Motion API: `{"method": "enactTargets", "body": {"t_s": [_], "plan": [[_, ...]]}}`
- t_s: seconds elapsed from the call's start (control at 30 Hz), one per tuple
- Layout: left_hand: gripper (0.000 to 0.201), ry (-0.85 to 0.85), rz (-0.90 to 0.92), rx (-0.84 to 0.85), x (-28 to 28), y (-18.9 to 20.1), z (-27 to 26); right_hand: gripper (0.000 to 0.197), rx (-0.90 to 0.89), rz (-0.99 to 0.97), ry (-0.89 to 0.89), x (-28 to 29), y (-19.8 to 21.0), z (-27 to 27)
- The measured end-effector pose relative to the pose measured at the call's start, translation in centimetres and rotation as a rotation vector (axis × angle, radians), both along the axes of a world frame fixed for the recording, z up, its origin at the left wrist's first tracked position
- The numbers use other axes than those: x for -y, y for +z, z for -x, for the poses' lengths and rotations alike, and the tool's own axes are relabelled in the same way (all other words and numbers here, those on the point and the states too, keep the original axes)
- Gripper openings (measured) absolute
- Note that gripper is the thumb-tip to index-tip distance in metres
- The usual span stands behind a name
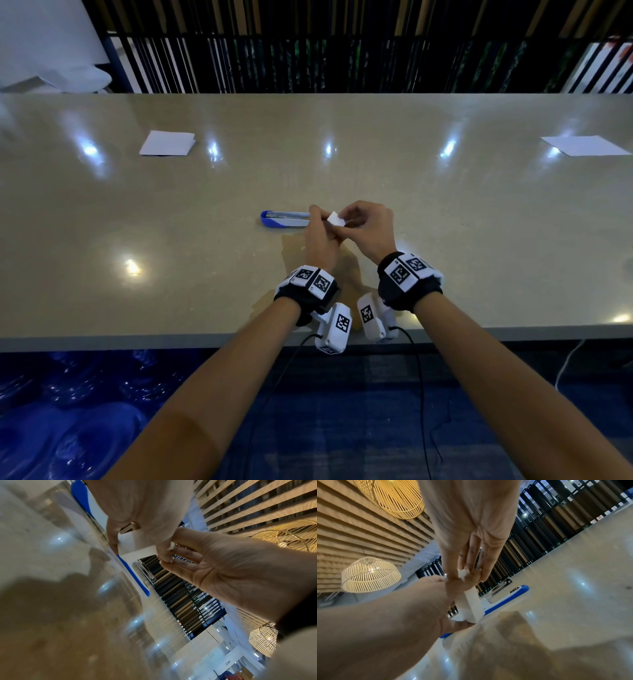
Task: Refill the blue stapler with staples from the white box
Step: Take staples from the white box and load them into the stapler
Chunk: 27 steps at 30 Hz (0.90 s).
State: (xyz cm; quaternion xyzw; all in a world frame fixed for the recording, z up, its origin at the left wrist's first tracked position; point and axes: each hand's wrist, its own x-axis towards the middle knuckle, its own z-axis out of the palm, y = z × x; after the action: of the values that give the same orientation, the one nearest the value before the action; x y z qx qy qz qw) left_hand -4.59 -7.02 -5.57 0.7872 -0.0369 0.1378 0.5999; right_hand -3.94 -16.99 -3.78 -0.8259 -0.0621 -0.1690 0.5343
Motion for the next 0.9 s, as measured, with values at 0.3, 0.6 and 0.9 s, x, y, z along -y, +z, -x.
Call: {"method": "enactTargets", "body": {"t_s": [0.3,0.6,0.9], "plan": [[0.026,-0.083,-0.120,-0.077,-1.3,0.0,-0.2,0.028,0.003,0.088,0.092,1.0,0.8,0.1],[0.016,-0.102,-0.378,-0.055,-1.7,-0.1,-0.3,0.030,0.042,0.200,0.124,0.4,1.1,0.5],[0.026,-0.276,-0.304,-0.018,-1.8,0.0,-0.2,0.036,-0.056,0.352,0.181,1.5,1.6,-0.2]]}}
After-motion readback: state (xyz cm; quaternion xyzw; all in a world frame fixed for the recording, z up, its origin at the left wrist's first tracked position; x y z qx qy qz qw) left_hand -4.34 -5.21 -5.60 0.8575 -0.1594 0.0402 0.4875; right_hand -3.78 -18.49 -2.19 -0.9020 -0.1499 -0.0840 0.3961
